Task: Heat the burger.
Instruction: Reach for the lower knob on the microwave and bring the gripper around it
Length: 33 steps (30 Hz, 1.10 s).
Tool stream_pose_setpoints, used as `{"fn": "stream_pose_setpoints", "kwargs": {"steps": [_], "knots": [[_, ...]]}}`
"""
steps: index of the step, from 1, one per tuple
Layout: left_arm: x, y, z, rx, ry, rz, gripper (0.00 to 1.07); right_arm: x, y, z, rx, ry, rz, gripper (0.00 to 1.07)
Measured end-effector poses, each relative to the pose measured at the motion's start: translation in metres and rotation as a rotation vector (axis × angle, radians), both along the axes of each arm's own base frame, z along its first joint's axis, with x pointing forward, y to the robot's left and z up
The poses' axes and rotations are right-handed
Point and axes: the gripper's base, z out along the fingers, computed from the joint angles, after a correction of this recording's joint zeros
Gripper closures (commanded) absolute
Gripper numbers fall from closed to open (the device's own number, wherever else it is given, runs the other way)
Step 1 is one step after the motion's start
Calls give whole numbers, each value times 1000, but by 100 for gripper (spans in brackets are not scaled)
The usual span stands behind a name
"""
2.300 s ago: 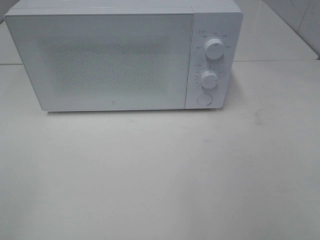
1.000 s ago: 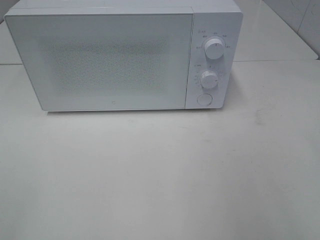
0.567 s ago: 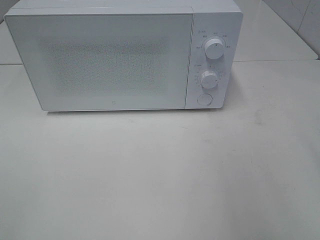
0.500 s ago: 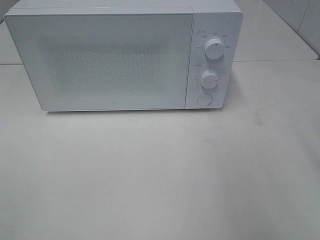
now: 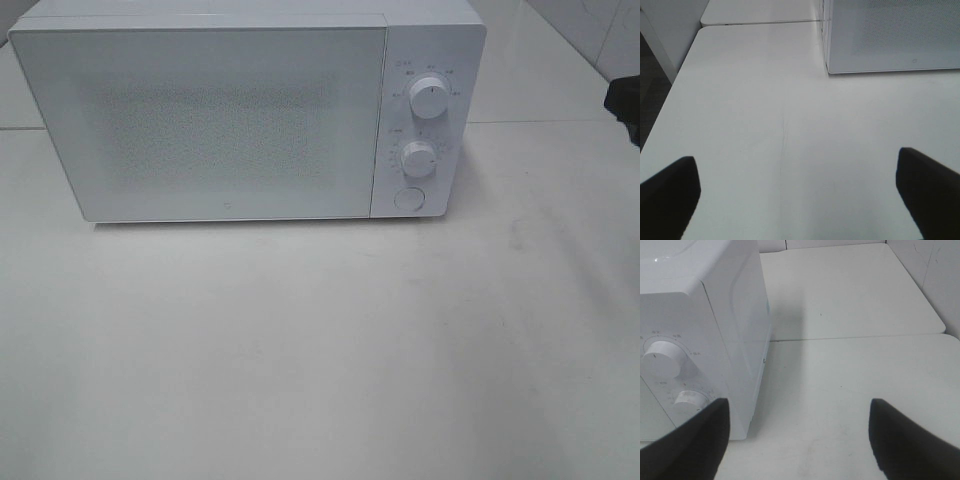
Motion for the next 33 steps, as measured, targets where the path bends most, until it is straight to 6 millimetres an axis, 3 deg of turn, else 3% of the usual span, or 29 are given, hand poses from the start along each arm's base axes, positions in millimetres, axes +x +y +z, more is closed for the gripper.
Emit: {"fn": "stream_pose_setpoints", "kwargs": {"steps": [10,14,25,29,33], "knots": [[0,0,0,0,0,0,6,5,2,-57,17,-84,12,34],[0,0,0,0,0,0,6,6,3,-69,7,-100,0,34],[0,0,0,0,0,0,6,9,44,-104,-80,-141,-19,34],[0,0,0,0,0,0,6,1,64,-124,-90,-61,-18,34],[0,0,0,0,0,0,6,2,80,-130,-108,-36,-62,34]]}}
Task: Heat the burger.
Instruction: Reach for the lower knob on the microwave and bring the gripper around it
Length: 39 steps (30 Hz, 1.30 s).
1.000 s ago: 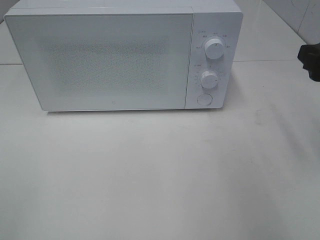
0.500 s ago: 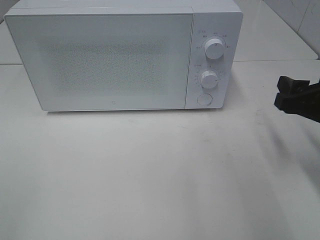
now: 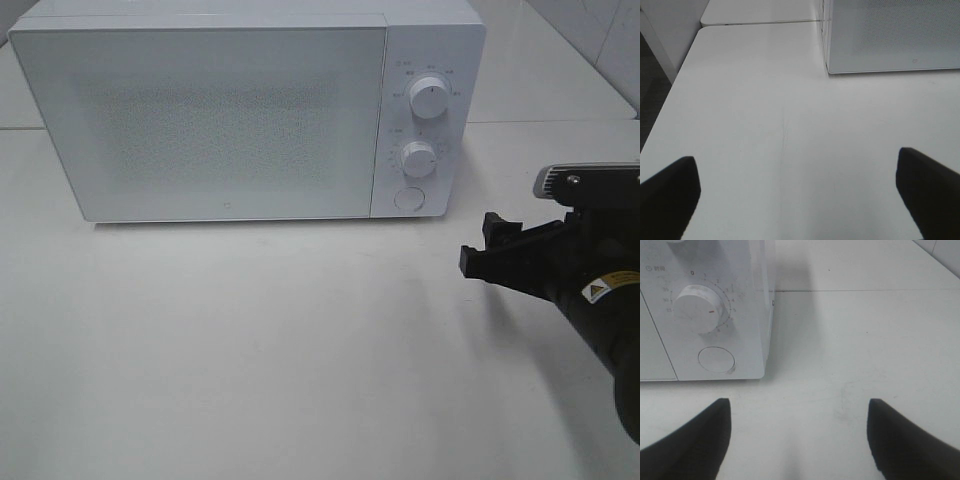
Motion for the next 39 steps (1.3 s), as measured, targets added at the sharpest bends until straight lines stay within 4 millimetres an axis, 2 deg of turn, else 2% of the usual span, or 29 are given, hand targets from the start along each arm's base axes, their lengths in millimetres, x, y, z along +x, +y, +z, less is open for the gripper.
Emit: {"fn": "stream_pose_setpoints", "kwargs": {"steps": [6,11,15,23,25,33,39], "knots": [[0,0,0,0,0,0,6,5,13,6,-5,-27,-21,33],[0,0,0,0,0,0,6,22,31,21,1,-92,-11,30],[0,0,0,0,0,0,6,28,36,25,8,-112,-1,31],[0,0,0,0,0,0,6,45,53,12,-22,-107,39,31],[0,0,0,0,0,0,6,57,59,8,-28,-115,50,31],[0,0,0,0,0,0,6,85,64,-2,-36,-132,42,31],[0,0,0,0,0,0,6,95,71,-8,-31,-139,48,31]]}}
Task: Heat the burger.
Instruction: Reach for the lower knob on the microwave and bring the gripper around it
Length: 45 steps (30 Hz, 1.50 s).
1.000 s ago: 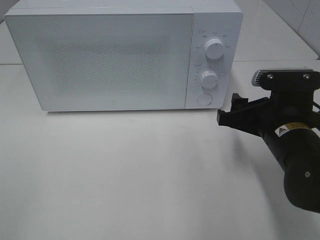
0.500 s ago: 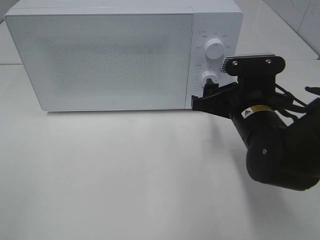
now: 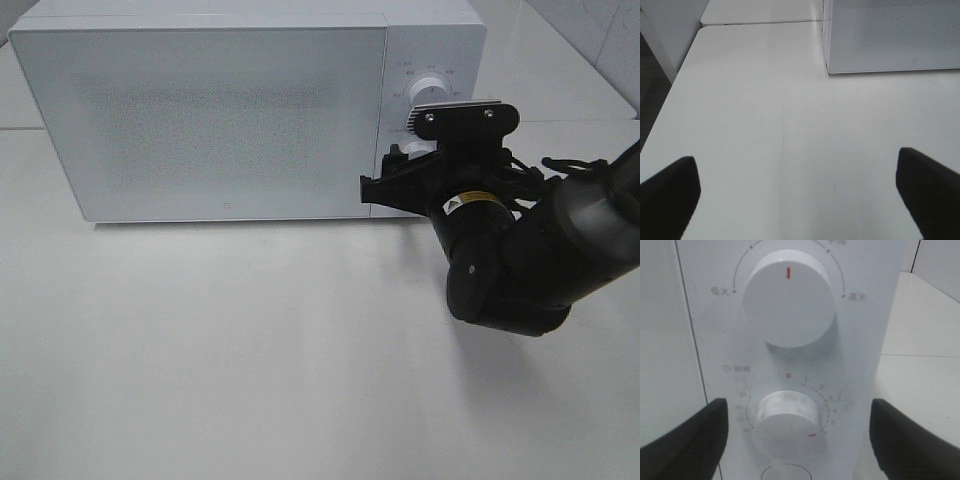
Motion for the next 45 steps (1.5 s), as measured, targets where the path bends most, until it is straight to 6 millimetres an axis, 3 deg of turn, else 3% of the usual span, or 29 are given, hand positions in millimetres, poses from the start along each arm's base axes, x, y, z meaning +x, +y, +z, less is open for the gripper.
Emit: {"fn": "stream_pose_setpoints", "kwargs": {"steps": [14,19,20,21,23,24,26,30,42,45], "knots": [[0,0,0,0,0,0,6,16,5,-12,33,2,-16,32],[0,0,0,0,0,0,6,16,6,-12,40,4,-14,41],[0,0,0,0,0,0,6,16,6,-12,41,6,-13,51],[0,0,0,0,0,0,6,16,6,-12,41,6,-13,51],[0,0,0,0,0,0,6,16,6,-12,42,7,-13,71],[0,0,0,0,0,0,6,16,6,-12,42,7,-13,71],[0,0,0,0,0,0,6,16,6,-13,44,10,-21,97],[0,0,0,0,0,0,6,16,6,-13,46,10,-21,107],[0,0,0,0,0,0,6,16,6,-12,106,7,-22,107],[0,0,0,0,0,0,6,16,7,-13,237,5,-22,107]]}}
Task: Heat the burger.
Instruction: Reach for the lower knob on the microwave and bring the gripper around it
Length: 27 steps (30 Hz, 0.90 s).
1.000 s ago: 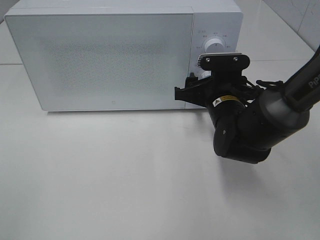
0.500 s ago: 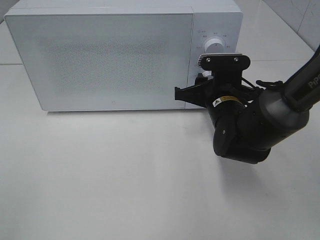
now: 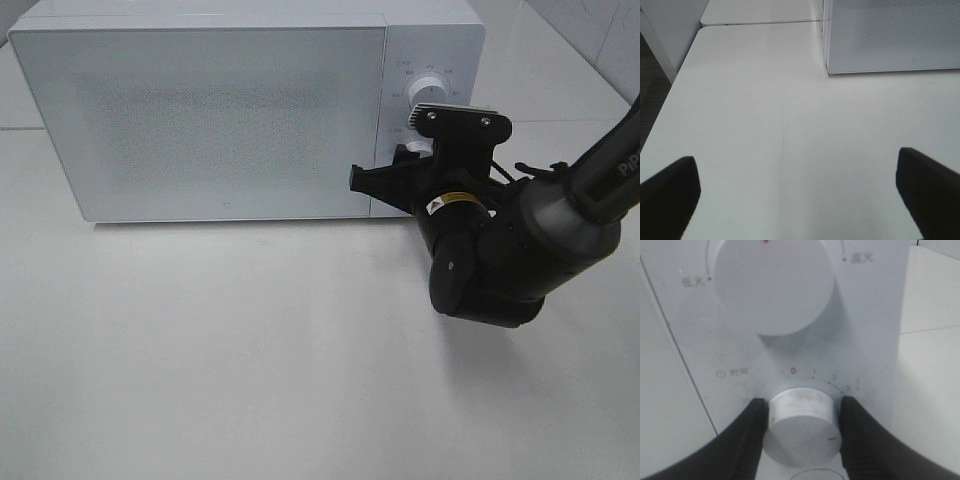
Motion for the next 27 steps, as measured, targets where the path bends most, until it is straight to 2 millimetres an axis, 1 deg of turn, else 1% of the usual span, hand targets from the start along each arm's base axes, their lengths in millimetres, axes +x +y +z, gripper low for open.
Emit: {"fn": "stream_pose_setpoints", "kwargs": {"steps": [1,2,3,4,5,6,7,8,9,10,11,12,13,14,15,16,17,18,19,20,21,22,23,24,25,27], "knots": [[0,0,0,0,0,0,6,0,0,0,48,0,-1,107],[0,0,0,0,0,0,6,0,-1,0,138,-2,-9,107],[0,0,0,0,0,0,6,0,-1,0,138,-2,-9,107],[0,0,0,0,0,0,6,0,-1,-1,245,2,-19,107],[0,0,0,0,0,0,6,0,-1,-1,245,2,-19,107],[0,0,0,0,0,0,6,0,-2,-1,309,2,-25,107],[0,0,0,0,0,0,6,-1,-2,-2,436,7,-37,107],[0,0,0,0,0,0,6,-1,-2,-2,436,7,-37,107],[0,0,0,0,0,0,6,-1,-2,-2,499,9,-43,107],[0,0,0,0,0,0,6,-1,-2,-3,611,13,-54,107],[0,0,0,0,0,0,6,-1,-2,-3,611,13,-54,107],[0,0,0,0,0,0,6,-1,-2,-3,716,19,-63,107],[0,0,0,0,0,0,6,-1,-2,-3,716,19,-63,107],[0,0,0,0,0,0,6,-1,-2,-3,771,23,-70,107],[0,0,0,0,0,0,6,-1,-2,-4,872,32,-85,107],[0,0,0,0,0,0,6,-1,-2,-4,872,32,-85,107],[0,0,0,0,0,0,6,-1,-2,-4,920,37,-90,107],[0,0,0,0,0,0,6,-1,-2,-4,1010,43,-106,107],[0,0,0,0,0,0,6,-1,-2,-4,1010,43,-106,107],[0,0,0,0,0,0,6,-1,-2,-4,1103,49,-120,107],[0,0,0,0,0,0,6,-1,-2,-4,1103,49,-120,107],[0,0,0,0,0,0,6,-1,-1,-4,1154,53,-127,107],[0,0,0,0,0,0,6,-1,-1,-4,1258,58,-145,107],[0,0,0,0,0,0,6,-1,-1,-4,1258,58,-145,107],[0,0,0,0,0,0,6,-1,-1,-4,1342,64,-160,107],[0,0,0,0,0,0,6,-1,-1,-4,1375,65,-165,107]]}}
